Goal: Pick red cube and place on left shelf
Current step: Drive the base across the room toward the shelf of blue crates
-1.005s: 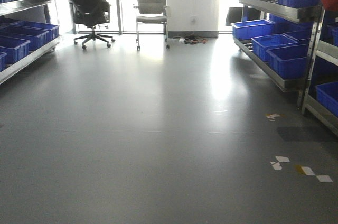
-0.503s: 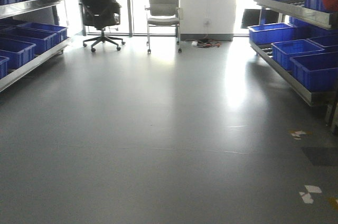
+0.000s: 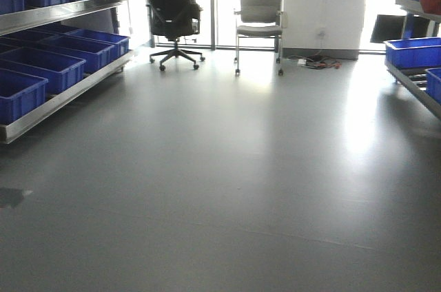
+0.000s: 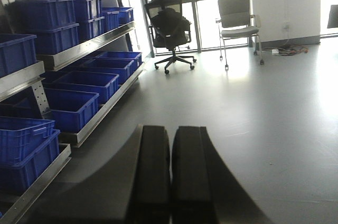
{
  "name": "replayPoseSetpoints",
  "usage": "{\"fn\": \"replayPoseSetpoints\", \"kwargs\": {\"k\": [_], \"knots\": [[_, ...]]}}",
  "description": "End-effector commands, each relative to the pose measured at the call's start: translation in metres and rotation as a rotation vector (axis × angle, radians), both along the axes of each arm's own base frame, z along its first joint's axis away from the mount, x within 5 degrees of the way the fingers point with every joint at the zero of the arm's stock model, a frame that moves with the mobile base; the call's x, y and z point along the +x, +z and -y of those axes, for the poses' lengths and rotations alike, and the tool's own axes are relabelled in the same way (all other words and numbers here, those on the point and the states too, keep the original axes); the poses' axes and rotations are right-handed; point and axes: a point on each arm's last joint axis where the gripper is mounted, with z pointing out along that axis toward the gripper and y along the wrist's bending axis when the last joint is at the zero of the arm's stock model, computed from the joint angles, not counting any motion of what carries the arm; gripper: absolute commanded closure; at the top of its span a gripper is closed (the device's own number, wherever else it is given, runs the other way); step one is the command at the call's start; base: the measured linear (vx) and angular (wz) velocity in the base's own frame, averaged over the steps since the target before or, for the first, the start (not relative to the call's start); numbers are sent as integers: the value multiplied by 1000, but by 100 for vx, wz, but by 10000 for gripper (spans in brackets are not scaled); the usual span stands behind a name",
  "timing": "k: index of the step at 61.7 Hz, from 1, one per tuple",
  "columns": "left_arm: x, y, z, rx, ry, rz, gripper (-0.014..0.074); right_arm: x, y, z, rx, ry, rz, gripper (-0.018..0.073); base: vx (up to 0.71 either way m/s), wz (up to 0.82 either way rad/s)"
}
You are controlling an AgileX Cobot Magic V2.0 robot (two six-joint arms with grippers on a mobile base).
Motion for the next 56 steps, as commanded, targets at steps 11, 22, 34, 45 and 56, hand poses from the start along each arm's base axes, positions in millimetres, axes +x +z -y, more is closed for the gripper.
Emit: {"fn": "replayPoseSetpoints", "kwargs": {"k": [11,22,34,45,56], "knots": [[0,1,0,-5,-6,68,491,1,20,1,43,-4,124,501,47,28],[0,1,0,-5,-6,68,491,1,20,1,43,-4,124,501,47,27],[0,1,0,-5,-6,68,491,1,20,1,43,-4,124,501,47,33],[0,1,0,-5,-6,68,491,1,20,1,43,-4,124,501,47,44],[0,1,0,-5,-6,68,491,1,20,1,43,-4,124,501,45,50]]}}
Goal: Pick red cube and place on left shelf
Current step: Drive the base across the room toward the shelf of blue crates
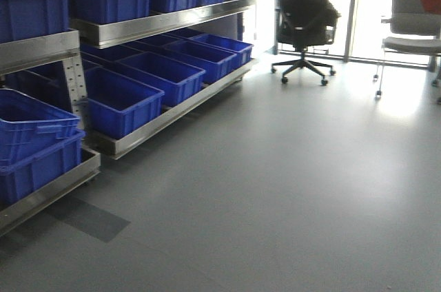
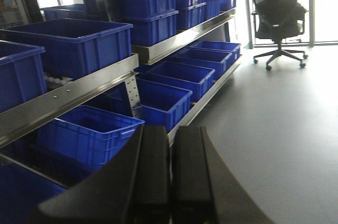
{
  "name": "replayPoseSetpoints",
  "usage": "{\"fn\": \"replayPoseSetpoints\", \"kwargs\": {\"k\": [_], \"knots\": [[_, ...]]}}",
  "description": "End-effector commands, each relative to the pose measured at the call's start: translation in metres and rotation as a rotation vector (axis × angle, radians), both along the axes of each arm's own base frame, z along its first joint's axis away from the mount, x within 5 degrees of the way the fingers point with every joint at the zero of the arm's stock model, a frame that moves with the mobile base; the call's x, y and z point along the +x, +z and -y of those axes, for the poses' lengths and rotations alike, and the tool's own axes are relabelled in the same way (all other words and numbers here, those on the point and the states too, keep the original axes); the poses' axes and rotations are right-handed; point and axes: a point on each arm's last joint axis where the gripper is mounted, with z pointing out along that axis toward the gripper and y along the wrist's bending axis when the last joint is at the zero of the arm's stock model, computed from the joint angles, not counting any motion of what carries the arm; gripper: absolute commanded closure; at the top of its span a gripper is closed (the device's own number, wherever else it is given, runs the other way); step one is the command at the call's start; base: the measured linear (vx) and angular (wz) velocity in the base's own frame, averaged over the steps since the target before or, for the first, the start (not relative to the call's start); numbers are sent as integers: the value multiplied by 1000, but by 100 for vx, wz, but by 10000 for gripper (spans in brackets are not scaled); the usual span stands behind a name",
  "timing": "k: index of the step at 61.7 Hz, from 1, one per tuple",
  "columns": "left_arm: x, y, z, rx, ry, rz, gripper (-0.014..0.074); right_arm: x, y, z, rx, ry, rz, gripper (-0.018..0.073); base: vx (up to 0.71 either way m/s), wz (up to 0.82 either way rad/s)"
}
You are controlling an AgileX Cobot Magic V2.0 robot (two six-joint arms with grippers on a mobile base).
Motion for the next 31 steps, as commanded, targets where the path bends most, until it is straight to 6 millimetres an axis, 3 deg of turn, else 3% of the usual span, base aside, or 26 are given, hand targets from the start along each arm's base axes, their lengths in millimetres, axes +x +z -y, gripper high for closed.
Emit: {"fn": "replayPoseSetpoints", "kwargs": {"k": [1,31], "knots": [[0,1,0,-5,-6,68,491,1,20,1,43,-4,124,501,44,56],[0,1,0,-5,-6,68,491,1,20,1,43,-4,124,501,40,55]]}}
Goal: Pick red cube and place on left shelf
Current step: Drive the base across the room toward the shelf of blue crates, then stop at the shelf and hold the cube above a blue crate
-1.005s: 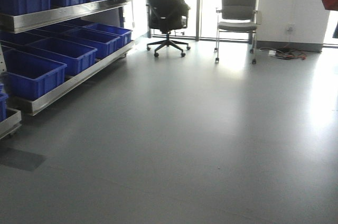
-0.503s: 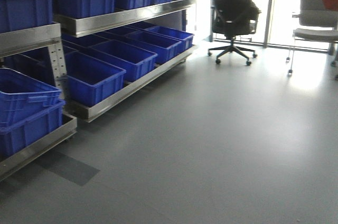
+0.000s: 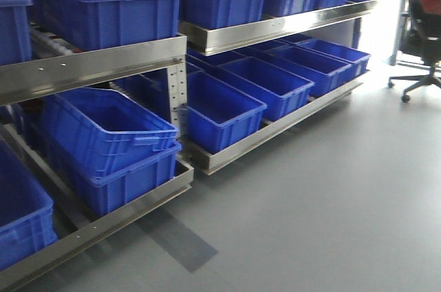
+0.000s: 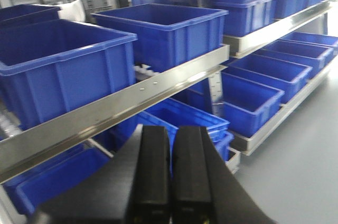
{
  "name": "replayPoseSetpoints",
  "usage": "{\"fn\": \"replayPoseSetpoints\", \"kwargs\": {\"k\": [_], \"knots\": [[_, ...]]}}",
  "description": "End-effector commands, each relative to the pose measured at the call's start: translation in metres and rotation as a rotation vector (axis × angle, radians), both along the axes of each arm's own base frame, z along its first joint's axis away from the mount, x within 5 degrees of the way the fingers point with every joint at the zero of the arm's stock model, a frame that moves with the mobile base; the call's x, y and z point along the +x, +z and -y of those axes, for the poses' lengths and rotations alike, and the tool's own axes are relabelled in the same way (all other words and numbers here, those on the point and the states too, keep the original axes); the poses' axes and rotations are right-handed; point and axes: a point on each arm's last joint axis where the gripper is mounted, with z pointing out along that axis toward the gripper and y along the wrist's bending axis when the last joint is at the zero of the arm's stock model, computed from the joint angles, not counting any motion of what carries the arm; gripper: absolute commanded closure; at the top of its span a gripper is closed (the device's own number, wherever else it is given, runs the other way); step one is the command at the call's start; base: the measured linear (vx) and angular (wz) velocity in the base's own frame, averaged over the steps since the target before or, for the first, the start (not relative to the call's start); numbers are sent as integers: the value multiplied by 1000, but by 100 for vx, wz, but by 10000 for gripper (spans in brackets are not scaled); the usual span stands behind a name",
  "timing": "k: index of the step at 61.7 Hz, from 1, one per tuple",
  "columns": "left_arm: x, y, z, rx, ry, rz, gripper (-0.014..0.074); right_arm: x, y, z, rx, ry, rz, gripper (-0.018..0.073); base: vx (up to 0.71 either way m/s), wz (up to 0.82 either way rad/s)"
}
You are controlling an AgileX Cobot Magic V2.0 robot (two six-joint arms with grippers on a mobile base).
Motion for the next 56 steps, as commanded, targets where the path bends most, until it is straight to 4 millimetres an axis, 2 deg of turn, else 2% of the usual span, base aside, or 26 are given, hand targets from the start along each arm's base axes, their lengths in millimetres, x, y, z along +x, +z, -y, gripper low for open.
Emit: {"fn": "replayPoseSetpoints", "kwargs": {"k": [1,56], "knots": [[0,1,0,-5,-6,68,491,1,20,1,43,-4,124,501,39,56],[0,1,0,-5,-6,68,491,1,20,1,43,-4,124,501,35,52]]}}
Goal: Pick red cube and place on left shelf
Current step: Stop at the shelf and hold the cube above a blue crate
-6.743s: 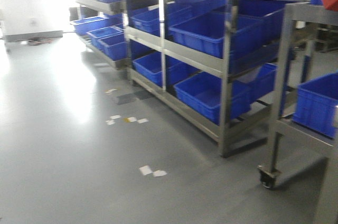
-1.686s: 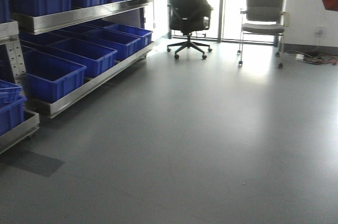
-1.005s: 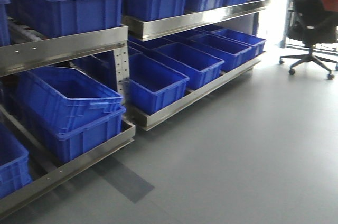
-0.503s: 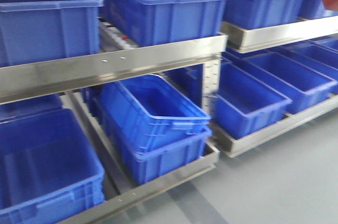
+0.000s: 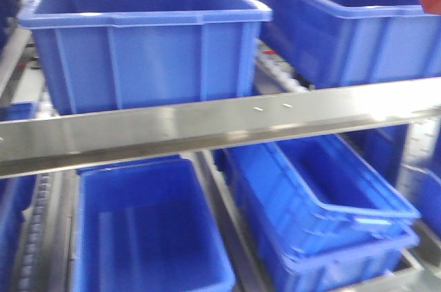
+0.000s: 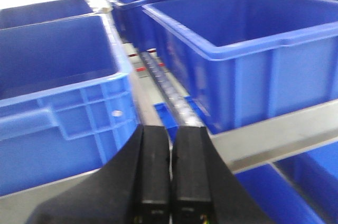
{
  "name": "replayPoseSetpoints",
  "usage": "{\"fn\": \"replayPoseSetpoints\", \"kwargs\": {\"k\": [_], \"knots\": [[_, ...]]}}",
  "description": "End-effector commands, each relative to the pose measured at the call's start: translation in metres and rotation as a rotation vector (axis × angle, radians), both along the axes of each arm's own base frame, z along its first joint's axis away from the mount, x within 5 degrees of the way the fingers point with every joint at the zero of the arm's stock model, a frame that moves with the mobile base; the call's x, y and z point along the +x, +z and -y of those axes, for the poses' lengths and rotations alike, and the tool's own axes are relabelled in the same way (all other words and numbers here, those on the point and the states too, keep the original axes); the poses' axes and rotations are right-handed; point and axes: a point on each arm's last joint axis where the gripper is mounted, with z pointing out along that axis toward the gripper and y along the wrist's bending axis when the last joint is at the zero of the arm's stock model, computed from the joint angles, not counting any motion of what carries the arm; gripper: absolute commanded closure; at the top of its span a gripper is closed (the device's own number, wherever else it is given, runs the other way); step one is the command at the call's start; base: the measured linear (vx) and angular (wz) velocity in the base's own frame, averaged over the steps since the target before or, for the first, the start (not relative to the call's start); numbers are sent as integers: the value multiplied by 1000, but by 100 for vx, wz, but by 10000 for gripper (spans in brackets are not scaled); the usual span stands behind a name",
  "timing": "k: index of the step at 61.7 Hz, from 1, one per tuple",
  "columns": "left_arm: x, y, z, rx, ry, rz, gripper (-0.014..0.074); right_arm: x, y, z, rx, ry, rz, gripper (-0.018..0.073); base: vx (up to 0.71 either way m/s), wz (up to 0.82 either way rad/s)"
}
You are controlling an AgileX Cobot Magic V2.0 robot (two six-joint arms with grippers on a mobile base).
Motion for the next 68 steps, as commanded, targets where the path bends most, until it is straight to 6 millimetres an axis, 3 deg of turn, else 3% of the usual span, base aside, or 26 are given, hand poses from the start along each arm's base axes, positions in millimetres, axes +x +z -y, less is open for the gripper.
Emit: {"fn": "replayPoseSetpoints", "kwargs": {"k": [1,30,68], "knots": [[0,1,0,-5,-6,68,491,1,20,1,43,-4,124,501,31,39],[0,1,0,-5,-6,68,491,1,20,1,43,-4,124,501,23,37],[0,1,0,-5,-6,68,491,1,20,1,43,-4,124,501,8,11]]}}
